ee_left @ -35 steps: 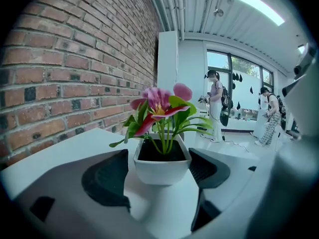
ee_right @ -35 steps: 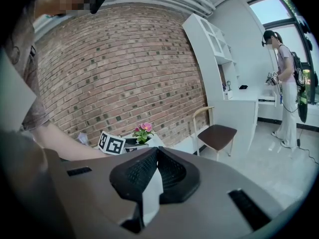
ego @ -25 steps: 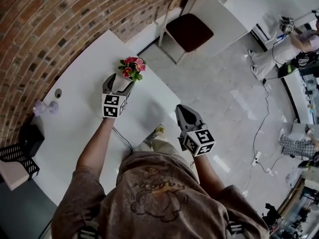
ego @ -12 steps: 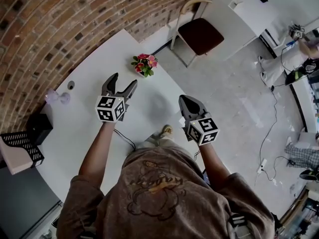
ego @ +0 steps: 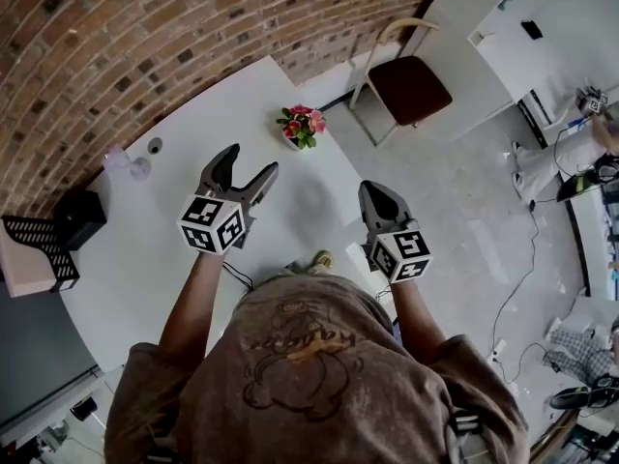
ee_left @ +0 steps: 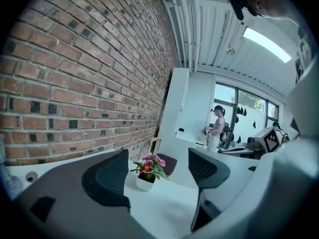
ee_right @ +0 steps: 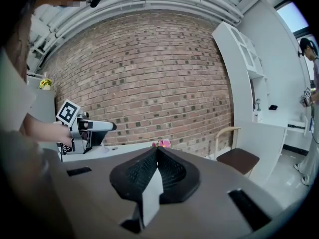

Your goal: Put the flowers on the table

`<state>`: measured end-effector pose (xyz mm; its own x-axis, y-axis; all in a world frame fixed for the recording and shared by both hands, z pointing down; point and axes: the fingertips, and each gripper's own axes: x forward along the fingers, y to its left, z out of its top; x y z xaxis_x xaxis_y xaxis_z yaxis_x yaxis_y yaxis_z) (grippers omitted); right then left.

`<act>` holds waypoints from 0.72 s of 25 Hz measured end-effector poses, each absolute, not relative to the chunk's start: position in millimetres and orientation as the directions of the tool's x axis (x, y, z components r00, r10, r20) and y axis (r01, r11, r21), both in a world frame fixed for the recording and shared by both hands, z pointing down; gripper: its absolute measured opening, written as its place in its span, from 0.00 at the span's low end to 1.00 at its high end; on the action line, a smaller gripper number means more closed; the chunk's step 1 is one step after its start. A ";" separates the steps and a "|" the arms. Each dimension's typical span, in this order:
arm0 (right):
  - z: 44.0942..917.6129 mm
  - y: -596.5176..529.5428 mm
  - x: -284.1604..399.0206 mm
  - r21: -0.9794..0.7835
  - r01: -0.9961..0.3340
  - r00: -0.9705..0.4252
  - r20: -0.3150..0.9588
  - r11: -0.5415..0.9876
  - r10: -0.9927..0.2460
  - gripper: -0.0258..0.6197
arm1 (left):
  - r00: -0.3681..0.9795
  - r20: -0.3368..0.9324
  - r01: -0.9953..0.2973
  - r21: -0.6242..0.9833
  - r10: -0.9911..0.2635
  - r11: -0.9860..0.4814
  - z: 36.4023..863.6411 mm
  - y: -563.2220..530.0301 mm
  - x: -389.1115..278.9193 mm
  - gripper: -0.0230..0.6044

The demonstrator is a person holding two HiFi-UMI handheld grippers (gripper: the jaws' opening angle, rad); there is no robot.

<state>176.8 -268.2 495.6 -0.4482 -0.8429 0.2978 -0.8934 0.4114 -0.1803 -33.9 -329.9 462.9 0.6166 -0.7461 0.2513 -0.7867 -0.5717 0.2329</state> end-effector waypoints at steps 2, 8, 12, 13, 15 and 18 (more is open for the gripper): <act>490.2 -268.5 180.2 -0.169 -0.897 -0.442 0.287 0.409 -0.850 0.05 | 0.607 0.243 -0.794 0.216 -0.756 -0.568 457.4 -321.6 -34.4 0.63; 485.6 -268.0 190.2 -0.167 -0.903 -0.429 0.275 0.397 -0.860 0.05 | 0.581 0.228 -0.813 0.218 -0.782 -0.540 455.5 -302.2 -34.4 0.63; 482.2 -268.5 193.8 -0.144 -0.903 -0.430 0.260 0.406 -0.865 0.05 | 0.573 0.217 -0.818 0.201 -0.790 -0.539 453.0 -295.5 -30.2 0.63; 482.1 -268.5 195.2 -0.143 -0.903 -0.430 0.256 0.406 -0.866 0.05 | 0.574 0.216 -0.818 0.197 -0.790 -0.540 453.1 -294.0 -28.4 0.63; 481.9 -268.1 197.9 -0.146 -0.904 -0.427 0.249 0.402 -0.869 0.05 | 0.579 0.213 -0.815 0.193 -0.787 -0.547 453.5 -291.5 -24.0 0.63; 480.0 -269.0 199.0 -0.142 -0.904 -0.426 0.245 0.403 -0.871 0.05 | 0.587 0.203 -0.809 0.194 -0.784 -0.556 453.1 -290.3 -18.8 0.63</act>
<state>199.0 -269.0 480.0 -0.4262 -0.8707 0.2453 -0.9043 0.4026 -0.1422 -18.8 -290.3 453.1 0.5871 -0.7836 0.2031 -0.8086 -0.5556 0.1936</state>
